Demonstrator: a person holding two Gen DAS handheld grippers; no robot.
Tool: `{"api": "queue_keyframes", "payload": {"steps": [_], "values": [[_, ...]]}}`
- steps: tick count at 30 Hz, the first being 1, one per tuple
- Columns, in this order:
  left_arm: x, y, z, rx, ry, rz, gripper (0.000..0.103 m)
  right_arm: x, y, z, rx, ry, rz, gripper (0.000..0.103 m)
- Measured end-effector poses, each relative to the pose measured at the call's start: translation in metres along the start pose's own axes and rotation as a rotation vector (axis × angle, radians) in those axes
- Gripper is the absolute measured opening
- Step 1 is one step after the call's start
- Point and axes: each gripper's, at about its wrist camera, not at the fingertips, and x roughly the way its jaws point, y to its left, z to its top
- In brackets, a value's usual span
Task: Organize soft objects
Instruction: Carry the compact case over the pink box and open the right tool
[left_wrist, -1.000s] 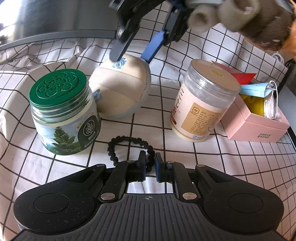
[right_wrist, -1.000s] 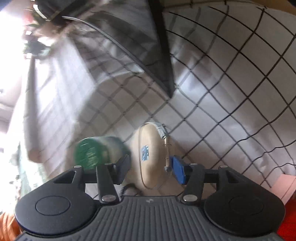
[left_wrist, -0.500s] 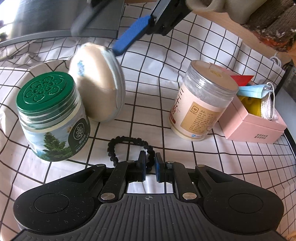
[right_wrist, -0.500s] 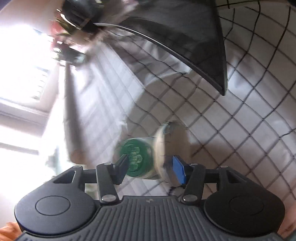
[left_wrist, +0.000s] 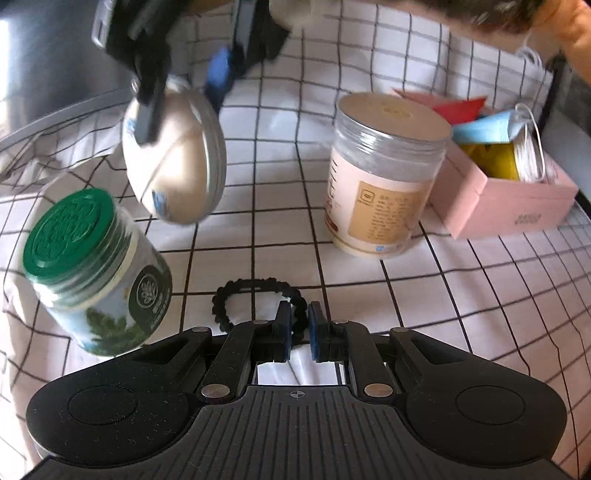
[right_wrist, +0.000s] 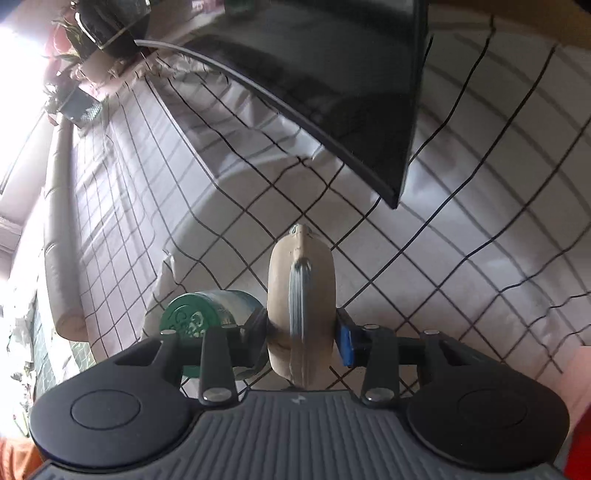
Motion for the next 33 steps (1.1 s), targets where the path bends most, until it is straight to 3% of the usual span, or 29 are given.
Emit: {"api": "queue_keyframes", "payload": {"steps": [6, 11, 22, 33], "values": [[-0.012, 0.023, 0.010, -0.113, 0.016, -0.029, 0.009, -0.047, 0.003, -0.017, 0.030, -0.103, 0.021, 0.038], [-0.036, 0.029, 0.018, -0.128, -0.012, -0.041, 0.009, -0.080, 0.005, -0.037, 0.077, -0.147, -0.015, 0.038], [-0.095, -0.004, 0.064, -0.009, -0.178, -0.087, 0.009, -0.168, 0.002, -0.103, 0.158, -0.365, -0.153, 0.038], [-0.102, -0.079, 0.106, 0.163, -0.232, -0.214, 0.010, -0.222, -0.054, -0.181, 0.361, -0.498, -0.305, 0.038]]}}
